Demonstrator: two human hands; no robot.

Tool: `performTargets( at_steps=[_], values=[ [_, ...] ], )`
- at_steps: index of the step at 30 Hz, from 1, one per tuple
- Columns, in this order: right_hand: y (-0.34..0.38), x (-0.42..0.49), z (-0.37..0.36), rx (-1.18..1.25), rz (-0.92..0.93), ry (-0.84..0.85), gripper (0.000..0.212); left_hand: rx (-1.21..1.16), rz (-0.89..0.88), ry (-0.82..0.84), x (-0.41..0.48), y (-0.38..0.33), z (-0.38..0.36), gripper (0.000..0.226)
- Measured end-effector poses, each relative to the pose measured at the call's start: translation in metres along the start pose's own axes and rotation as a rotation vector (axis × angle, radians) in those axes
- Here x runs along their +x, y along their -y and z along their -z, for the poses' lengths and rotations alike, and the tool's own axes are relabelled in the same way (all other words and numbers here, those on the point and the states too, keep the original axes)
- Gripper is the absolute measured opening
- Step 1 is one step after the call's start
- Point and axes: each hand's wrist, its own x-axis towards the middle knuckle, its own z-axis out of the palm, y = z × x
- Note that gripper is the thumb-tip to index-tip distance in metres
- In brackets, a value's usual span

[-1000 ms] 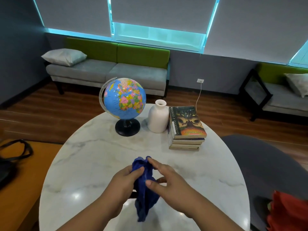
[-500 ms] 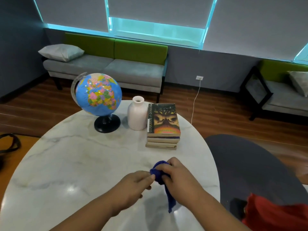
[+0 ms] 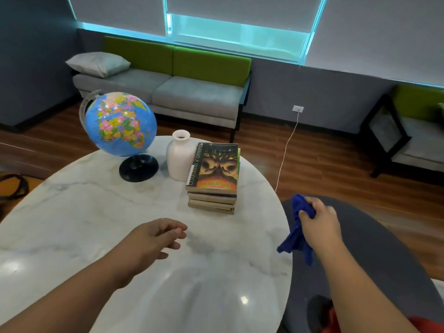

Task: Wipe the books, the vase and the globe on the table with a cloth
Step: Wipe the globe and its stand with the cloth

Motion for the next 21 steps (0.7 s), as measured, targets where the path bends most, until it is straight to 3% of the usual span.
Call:
performTargets(
  at_steps=[6, 11, 18, 21],
  values=[
    [-0.070, 0.023, -0.027, -0.240, -0.284, 0.206, 0.033, 0.034, 0.027, -0.041, 0.004, -0.001, -0.001, 0.017],
    [-0.101, 0.029, -0.041, -0.349, -0.312, 0.410, 0.040, 0.045, 0.063, -0.061, 0.010, -0.001, -0.003, 0.016],
    [-0.133, 0.028, -0.049, -0.363, -0.282, 0.417, 0.046, 0.049, 0.093, -0.059, 0.014, 0.000, -0.008, 0.016],
    [-0.131, 0.020, -0.051, -0.519, -0.216, 0.365, 0.043, 0.049, 0.099, -0.067, 0.014, 0.001, -0.008, 0.016]
  ],
)
